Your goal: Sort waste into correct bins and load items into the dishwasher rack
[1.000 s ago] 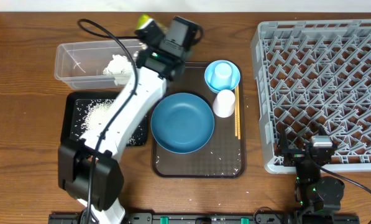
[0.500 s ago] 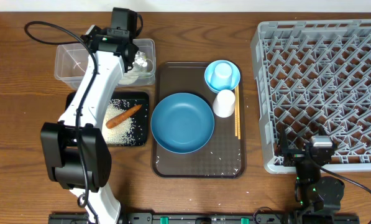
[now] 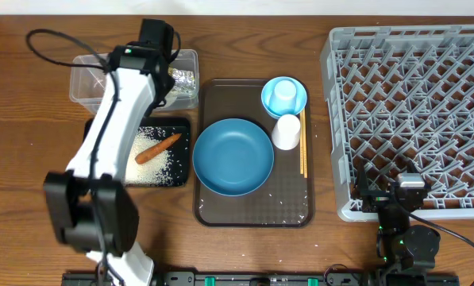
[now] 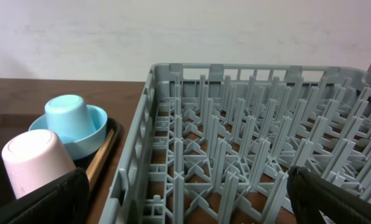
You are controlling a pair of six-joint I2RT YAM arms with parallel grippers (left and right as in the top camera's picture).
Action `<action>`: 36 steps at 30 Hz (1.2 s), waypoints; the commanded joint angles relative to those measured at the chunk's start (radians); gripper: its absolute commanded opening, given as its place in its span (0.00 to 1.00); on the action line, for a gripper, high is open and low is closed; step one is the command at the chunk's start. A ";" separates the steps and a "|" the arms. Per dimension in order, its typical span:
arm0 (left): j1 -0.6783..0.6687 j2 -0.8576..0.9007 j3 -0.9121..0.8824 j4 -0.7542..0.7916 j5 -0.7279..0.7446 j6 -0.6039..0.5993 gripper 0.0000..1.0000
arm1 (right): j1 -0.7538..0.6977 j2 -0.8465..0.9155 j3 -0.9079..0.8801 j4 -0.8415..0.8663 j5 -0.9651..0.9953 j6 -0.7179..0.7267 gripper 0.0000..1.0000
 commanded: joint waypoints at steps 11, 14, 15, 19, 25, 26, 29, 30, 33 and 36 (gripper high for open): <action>0.006 -0.431 -0.001 -0.321 -0.063 -0.002 0.66 | 0.000 -0.005 -0.003 -0.002 0.006 0.018 0.99; 0.034 -0.480 -0.001 -0.396 -0.073 -0.002 0.68 | 0.000 -0.005 -0.003 -0.002 0.006 0.018 0.99; 0.044 -0.489 -0.001 -0.422 -0.071 -0.002 0.70 | 0.000 -0.005 -0.003 -0.002 0.006 0.018 0.99; 0.054 -0.501 -0.001 -0.547 -0.058 -0.002 0.72 | 0.000 -0.005 -0.003 -0.002 0.006 0.018 0.99; 0.054 -0.497 -0.003 -0.645 -0.058 0.008 0.87 | 0.000 -0.005 -0.003 -0.002 0.006 0.018 0.99; 0.054 -0.497 -0.003 -0.645 -0.058 0.011 0.88 | 0.000 -0.005 -0.003 -0.002 0.006 0.018 0.99; 0.054 -0.497 -0.003 -0.645 -0.057 0.010 0.92 | 0.000 -0.005 -0.003 -0.002 0.006 0.018 0.99; 0.054 -0.497 -0.003 -0.645 -0.057 0.010 0.93 | 0.000 -0.005 -0.003 -0.002 0.006 0.018 0.99; 0.054 -0.497 -0.003 -0.645 -0.057 0.010 0.93 | 0.000 -0.005 -0.003 -0.002 0.006 0.018 0.99; 0.054 -0.497 -0.003 -0.645 -0.053 0.010 0.94 | 0.000 -0.005 -0.003 -0.002 0.006 0.018 0.99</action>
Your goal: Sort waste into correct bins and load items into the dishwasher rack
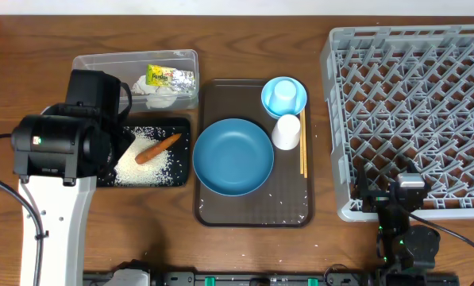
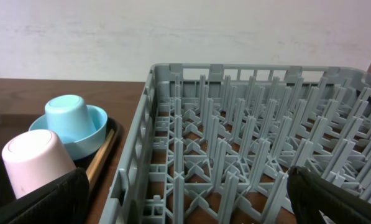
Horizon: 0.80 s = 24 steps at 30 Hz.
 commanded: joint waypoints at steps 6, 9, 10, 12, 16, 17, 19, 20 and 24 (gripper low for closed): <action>0.050 0.005 -0.002 -0.056 -0.118 0.006 0.94 | 0.000 -0.005 -0.003 -0.002 0.006 0.018 0.99; 0.131 0.012 -0.002 -0.044 -0.113 0.006 0.94 | 0.000 -0.005 -0.003 -0.002 0.006 0.018 0.99; 0.166 0.018 -0.002 -0.044 -0.113 0.006 0.94 | 0.000 -0.005 -0.003 -0.002 0.006 0.018 0.99; 0.233 0.029 -0.002 -0.045 -0.113 0.007 0.94 | 0.000 -0.005 -0.003 -0.002 0.006 0.018 0.99; 0.347 0.056 -0.002 -0.074 -0.107 0.006 0.94 | 0.000 -0.005 -0.003 -0.001 0.006 0.018 0.99; 0.365 0.060 -0.002 -0.078 -0.106 0.006 0.94 | 0.000 -0.005 -0.003 -0.001 0.006 0.018 0.99; 0.391 0.065 -0.002 -0.077 -0.106 0.006 0.94 | 0.000 -0.005 -0.003 -0.002 0.006 0.018 0.99; 0.398 0.066 -0.002 -0.077 -0.106 0.006 0.94 | 0.000 -0.005 -0.003 -0.002 0.006 0.018 0.99; 0.400 0.066 -0.002 -0.077 -0.106 0.006 0.94 | 0.000 -0.005 -0.003 0.019 -0.082 0.065 0.99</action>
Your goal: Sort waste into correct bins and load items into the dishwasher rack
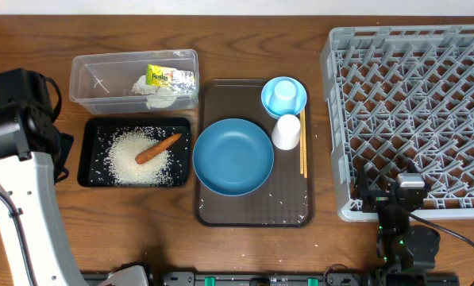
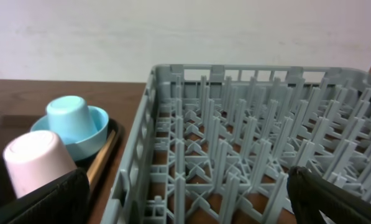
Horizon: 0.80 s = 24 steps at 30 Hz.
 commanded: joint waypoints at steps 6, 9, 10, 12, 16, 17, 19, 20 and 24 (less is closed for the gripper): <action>0.006 0.000 -0.002 -0.077 -0.023 0.006 0.94 | 0.000 -0.005 -0.003 0.045 -0.659 0.627 0.99; 0.006 0.000 -0.002 -0.077 -0.024 0.006 0.94 | 0.000 -0.005 -0.003 0.044 -0.827 0.884 0.99; 0.006 0.000 -0.002 -0.077 -0.023 0.006 0.95 | 0.000 -0.005 -0.003 0.044 -0.827 0.954 0.99; 0.006 0.000 -0.002 -0.077 -0.023 0.006 0.95 | 0.000 -0.005 -0.003 0.048 -0.822 1.066 0.99; 0.006 0.000 -0.002 -0.077 -0.024 0.006 0.95 | 0.001 -0.005 -0.002 0.224 -0.875 1.129 0.97; 0.006 0.000 -0.002 -0.077 -0.024 0.006 0.95 | 0.001 -0.005 0.000 0.299 -0.892 1.138 0.99; 0.006 0.000 -0.002 -0.077 -0.023 0.006 0.95 | 0.000 -0.004 0.023 0.369 -0.893 1.161 0.99; 0.006 0.000 -0.002 -0.077 -0.024 0.006 0.95 | 0.000 -0.003 0.049 0.360 -0.882 1.166 0.99; 0.006 0.000 -0.002 -0.077 -0.024 0.006 0.95 | 0.000 0.052 0.191 0.254 -0.871 1.094 0.99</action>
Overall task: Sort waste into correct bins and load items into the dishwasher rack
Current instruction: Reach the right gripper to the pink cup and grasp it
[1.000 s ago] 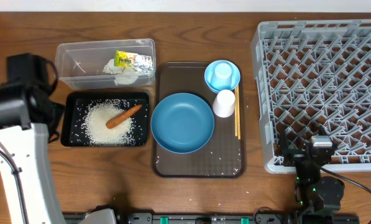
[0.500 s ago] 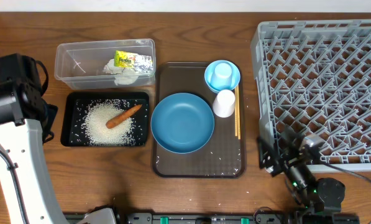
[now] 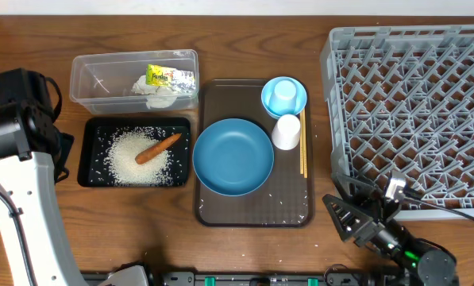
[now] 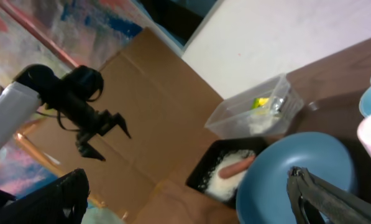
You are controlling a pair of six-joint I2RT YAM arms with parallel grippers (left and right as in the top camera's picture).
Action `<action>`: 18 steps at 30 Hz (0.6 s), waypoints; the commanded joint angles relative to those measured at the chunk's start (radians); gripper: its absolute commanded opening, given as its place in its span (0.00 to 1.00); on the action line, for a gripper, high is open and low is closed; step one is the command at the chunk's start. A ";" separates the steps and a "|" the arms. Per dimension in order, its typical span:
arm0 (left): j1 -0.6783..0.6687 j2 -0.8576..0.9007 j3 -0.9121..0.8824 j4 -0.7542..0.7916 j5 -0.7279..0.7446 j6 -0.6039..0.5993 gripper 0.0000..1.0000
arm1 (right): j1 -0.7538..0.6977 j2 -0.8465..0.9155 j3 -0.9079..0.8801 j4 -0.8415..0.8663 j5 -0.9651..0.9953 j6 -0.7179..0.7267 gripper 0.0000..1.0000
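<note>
My right gripper [image 3: 341,213] stands open and empty off the front left corner of the grey dishwasher rack [image 3: 411,111], pointing left; its jaws [image 4: 185,205] frame the blue plate [image 4: 297,174]. That plate [image 3: 233,156] lies on the brown tray [image 3: 256,210] with a blue cup in a blue bowl [image 3: 284,95], a white cup [image 3: 286,131] and chopsticks [image 3: 303,147]. The left arm [image 3: 18,127] stands at the table's left edge. Its gripper [image 4: 101,134] hangs open and empty in the right wrist view.
A clear bin [image 3: 133,79] at the back left holds a yellow-green wrapper [image 3: 167,77] and white scraps. In front of it a black tray [image 3: 133,151] holds rice and a sausage [image 3: 157,148]. Cardboard stands beyond the table's left side.
My right gripper has moved left from the rack's front edge and turned toward the tray. Its view now shows the plate and bins instead of the rack. The left arm has not moved.
The left arm first reached over the clear bin. Then it stood over the left of the black tray, the wrapper showing in the bin. Then it was back at the table's left edge, where it stays. The right arm stayed by the rack until now.
</note>
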 commanded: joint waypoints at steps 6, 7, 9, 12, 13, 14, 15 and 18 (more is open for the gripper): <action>0.006 0.000 -0.002 -0.077 -0.024 0.006 0.95 | 0.000 0.292 0.436 -0.398 0.020 -0.336 0.98; 0.006 0.000 -0.002 -0.077 -0.024 0.006 0.95 | 0.000 0.343 0.496 -0.474 0.046 -0.403 0.99; 0.006 0.000 -0.002 -0.077 -0.024 0.006 0.95 | 0.002 0.459 0.631 -0.661 0.136 -0.547 0.98; 0.006 0.000 -0.002 -0.077 -0.024 0.006 0.95 | 0.027 0.654 0.840 -0.937 0.344 -0.718 0.99; 0.006 0.000 -0.002 -0.077 -0.024 0.006 0.95 | 0.042 0.709 0.894 -1.001 0.407 -0.737 0.99; 0.006 0.000 -0.002 -0.077 -0.024 0.006 0.95 | 0.063 0.772 0.953 -1.065 0.476 -0.742 0.99; 0.006 0.000 -0.002 -0.077 -0.024 0.006 0.95 | 0.093 0.841 1.015 -1.123 0.535 -0.746 0.99; 0.006 0.000 -0.002 -0.077 -0.024 0.006 0.95 | 0.187 0.998 1.143 -1.207 0.660 -0.752 0.99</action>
